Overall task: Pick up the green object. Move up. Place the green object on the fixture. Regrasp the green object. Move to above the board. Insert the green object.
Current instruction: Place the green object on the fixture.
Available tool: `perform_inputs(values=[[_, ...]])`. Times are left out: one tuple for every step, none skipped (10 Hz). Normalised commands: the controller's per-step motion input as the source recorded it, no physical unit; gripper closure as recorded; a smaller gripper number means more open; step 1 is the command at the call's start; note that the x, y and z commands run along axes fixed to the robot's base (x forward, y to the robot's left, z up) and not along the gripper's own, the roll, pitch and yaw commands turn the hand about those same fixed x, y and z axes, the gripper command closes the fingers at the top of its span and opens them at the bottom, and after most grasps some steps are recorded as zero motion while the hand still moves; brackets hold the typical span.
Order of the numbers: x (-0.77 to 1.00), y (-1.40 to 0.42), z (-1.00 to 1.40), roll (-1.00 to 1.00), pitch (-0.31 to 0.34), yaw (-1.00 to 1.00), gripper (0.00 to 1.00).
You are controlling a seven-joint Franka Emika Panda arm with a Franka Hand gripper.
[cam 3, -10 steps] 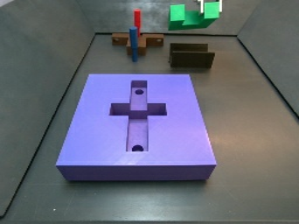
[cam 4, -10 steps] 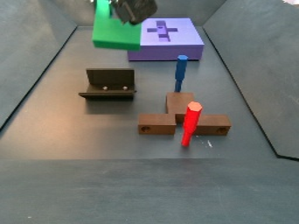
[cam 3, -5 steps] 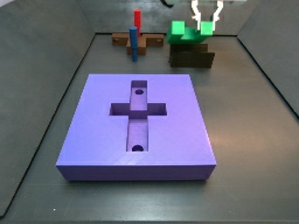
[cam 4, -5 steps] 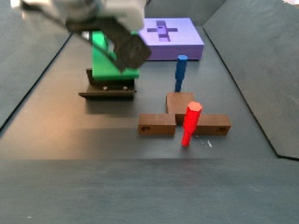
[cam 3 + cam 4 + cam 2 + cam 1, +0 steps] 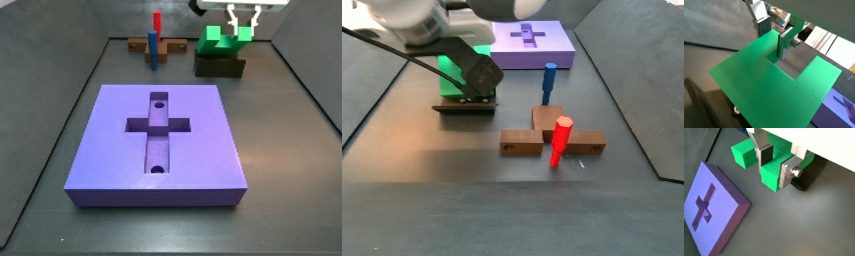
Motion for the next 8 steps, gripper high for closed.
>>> perform_inputs(values=[[0.0, 0.05, 0.2, 0.0, -0.566, -0.27, 1.0], [0.18, 0.14, 0.0, -0.17, -0.469, -0.17, 1.0], [0.21, 0.06, -0.13, -0.04, -0.043, -0.12, 1.0], [0.05, 0.0, -0.43, -0.22, 0.097, 0.0, 1.0], [0.0, -0.02, -0.43, -0.32, 0.1, 0.0, 1.0], [0.0, -0.03, -0.43, -0.15, 0.029, 0.0, 1.0], [-0.09, 0.0, -0.35, 0.0, 0.071, -0.06, 1.0], [-0.1, 0.01, -0.09, 0.0, 0.0, -0.13, 1.0]])
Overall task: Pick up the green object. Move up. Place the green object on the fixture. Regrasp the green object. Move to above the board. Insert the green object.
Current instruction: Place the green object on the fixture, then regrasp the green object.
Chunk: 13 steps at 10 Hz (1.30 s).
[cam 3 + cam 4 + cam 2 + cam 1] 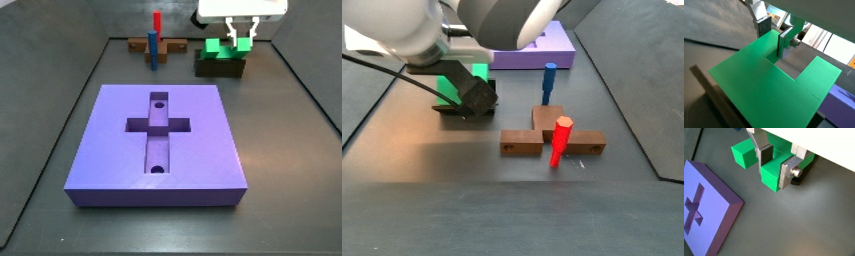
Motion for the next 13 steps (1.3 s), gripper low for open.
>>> perform_inputs(values=[[-0.17, 0.1, 0.0, 0.03, 0.0, -0.2, 1.0], [-0.24, 0.06, 0.0, 0.19, 0.0, -0.21, 1.0], [-0.23, 0.03, 0.0, 0.27, 0.0, -0.21, 1.0], [-0.08, 0.01, -0.05, 0.31, 0.0, -0.16, 1.0], [0.0, 0.0, -0.22, 0.34, 0.006, 0.0, 1.0], [0.17, 0.03, -0.29, 0.32, 0.063, 0.0, 1.0], [0.19, 0.02, -0.14, 0.5, 0.04, 0.08, 1.0], [0.0, 0.0, -0.13, 0.37, 0.009, 0.0, 1.0], [0.0, 0.0, 0.0, -0.05, 0.0, 0.0, 1.0], [0.0, 0.0, 0.0, 0.03, 0.0, 0.0, 1.0], [0.0, 0.0, 0.0, 0.03, 0.0, 0.0, 1.0], [0.0, 0.0, 0.0, 0.0, 0.0, 0.0, 0.0], [0.0, -0.27, 0.71, 0.87, -0.18, 0.28, 0.0]])
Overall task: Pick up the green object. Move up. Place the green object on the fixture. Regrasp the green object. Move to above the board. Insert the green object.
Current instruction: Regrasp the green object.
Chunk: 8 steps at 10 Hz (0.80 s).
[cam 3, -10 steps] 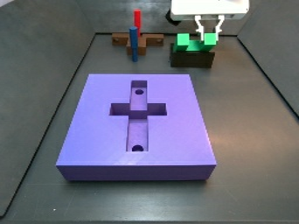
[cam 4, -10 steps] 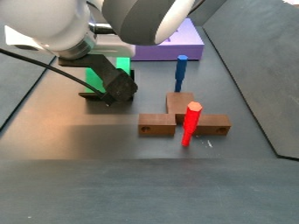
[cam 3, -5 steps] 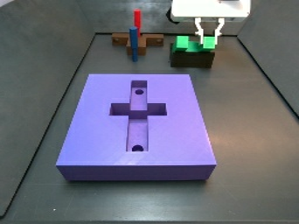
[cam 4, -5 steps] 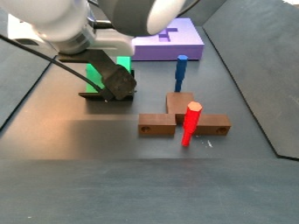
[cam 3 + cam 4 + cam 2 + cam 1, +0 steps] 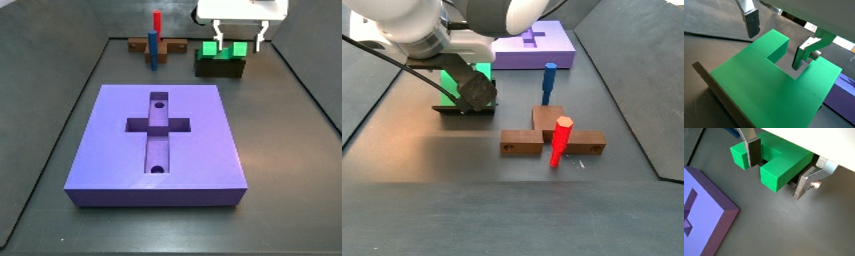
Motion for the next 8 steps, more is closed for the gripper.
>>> perform_inputs(values=[[-0.18, -0.45, 0.64, 0.88, -0.374, 0.32, 0.0], [-0.06, -0.42, 0.57, 0.96, -0.329, 0.3, 0.0], [0.0, -0.37, 0.47, 1.0, -0.231, 0.26, 0.0], [0.0, -0.29, 0.35, 1.0, -0.251, 0.24, 0.0], [0.0, -0.19, 0.15, 1.0, -0.314, 0.22, 0.0], [0.0, -0.09, 0.11, 1.0, -0.28, 0.15, 0.0], [0.35, 0.0, 0.06, 1.0, -0.066, 0.07, 0.0], [0.25, 0.0, 0.02, 1.0, -0.017, 0.0, 0.0]])
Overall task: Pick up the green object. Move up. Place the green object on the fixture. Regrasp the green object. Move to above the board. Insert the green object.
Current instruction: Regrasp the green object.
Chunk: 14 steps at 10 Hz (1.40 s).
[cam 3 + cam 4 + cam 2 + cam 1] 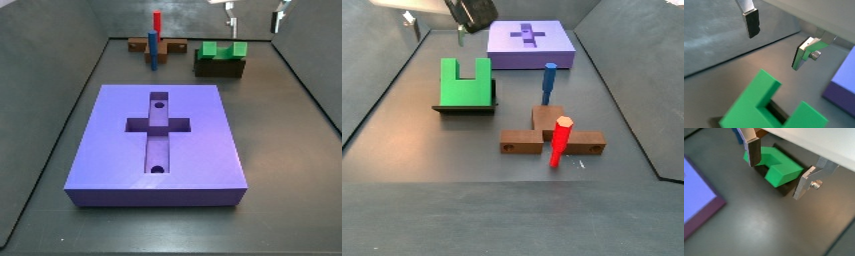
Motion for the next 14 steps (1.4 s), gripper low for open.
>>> perform_inputs(values=[[0.17, 0.0, 0.0, 1.0, 0.0, 0.0, 0.0], [0.04, 0.0, 0.09, 1.0, 0.289, -0.04, 0.0], [0.0, 0.0, 0.12, 1.0, 0.397, -0.15, 0.0], [0.0, 0.0, 0.11, 1.0, 0.391, -0.16, 0.0], [0.0, 0.0, 0.1, 1.0, 0.389, -0.17, 0.0], [0.0, 0.0, 0.09, 1.0, 0.406, -0.23, 0.0], [0.25, -0.16, -0.04, 1.0, 0.409, -0.18, 0.0], [0.27, -0.19, -0.12, 1.0, 0.214, -0.08, 0.0], [0.13, -0.15, -0.06, 1.0, 0.074, 0.0, 0.0], [0.01, -0.13, -0.01, 1.0, 0.051, 0.0, 0.0], [0.0, -0.15, -0.05, 1.0, 0.009, 0.06, 0.0], [0.0, -0.16, -0.1, 1.0, 0.0, 0.16, 0.0], [0.0, -0.15, -0.11, 1.0, -0.006, 0.24, 0.0], [0.0, -0.11, -0.11, 1.0, -0.071, 0.29, 0.0]])
